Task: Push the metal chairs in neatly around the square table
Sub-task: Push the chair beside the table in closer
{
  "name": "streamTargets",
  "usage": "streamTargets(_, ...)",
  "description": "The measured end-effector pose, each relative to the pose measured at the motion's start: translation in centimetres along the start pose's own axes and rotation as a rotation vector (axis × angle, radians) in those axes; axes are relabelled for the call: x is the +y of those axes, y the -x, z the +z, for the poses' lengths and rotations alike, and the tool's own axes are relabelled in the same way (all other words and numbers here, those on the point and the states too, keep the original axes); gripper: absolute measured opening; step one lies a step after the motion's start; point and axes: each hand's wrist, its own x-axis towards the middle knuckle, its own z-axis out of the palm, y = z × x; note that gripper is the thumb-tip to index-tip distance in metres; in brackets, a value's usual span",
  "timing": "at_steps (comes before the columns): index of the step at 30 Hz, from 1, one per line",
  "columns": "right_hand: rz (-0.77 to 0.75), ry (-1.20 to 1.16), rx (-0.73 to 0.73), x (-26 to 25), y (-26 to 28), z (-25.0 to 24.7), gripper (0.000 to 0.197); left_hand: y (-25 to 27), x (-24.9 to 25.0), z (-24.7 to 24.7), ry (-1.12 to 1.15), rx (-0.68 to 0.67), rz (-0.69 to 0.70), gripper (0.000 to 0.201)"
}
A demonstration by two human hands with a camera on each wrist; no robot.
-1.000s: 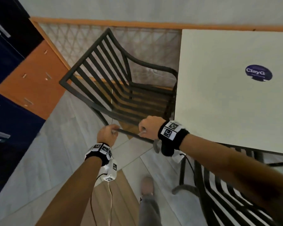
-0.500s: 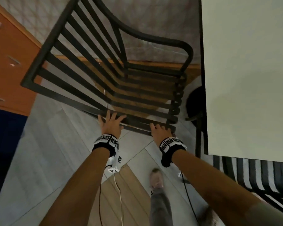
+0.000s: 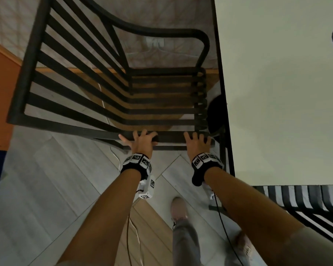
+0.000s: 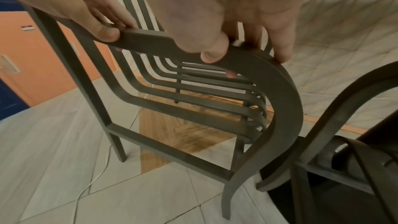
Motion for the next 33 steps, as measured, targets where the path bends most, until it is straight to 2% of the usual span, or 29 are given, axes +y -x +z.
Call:
streamTargets(4, 0.043, -0.048, 0.015, 0.3, -0.5, -0.1, 0.058, -0.3, 0.7, 0.1, 0.026, 0.034, 0.007, 0.037)
streamTargets(11, 0.065, -0.056, -0.035, 1.1, 1.5, 1.1, 0.059, 1.5, 0.4, 1.6, 0.041, 0.026, 0.022, 0.026)
streamTargets(17, 0.079, -0.041, -0.034, 1.4, 0.9, 0.8, 0.057, 1.3, 1.0, 1.1, 0.036, 0.027, 0.021, 0.028)
streamTargets(21, 0.072, -0.040, 0.013, 1.9, 1.5, 1.0, 0.057, 1.9, 0.9, 0.8, 0.048, 0.023, 0.068, 0.034)
streamTargets(25, -0.038, -0.089, 0.078, 1.4, 3.8, 0.9, 0.059, 3.5, 1.0, 0.0, 0.024, -0.009, 0.102, 0.046)
streamTargets(31, -0.247, -0.250, -0.055, 0.2, 11.8, -1.4, 0.053, 8.6, 2.9, -3.0, 0.094, 0.085, 0.161, 0.066)
streamTargets(33, -0.316, -0.296, -0.062, 0.9, 14.9, -2.9, 0.049, 10.8, 3.3, -4.2, 0.089, 0.118, 0.193, 0.062)
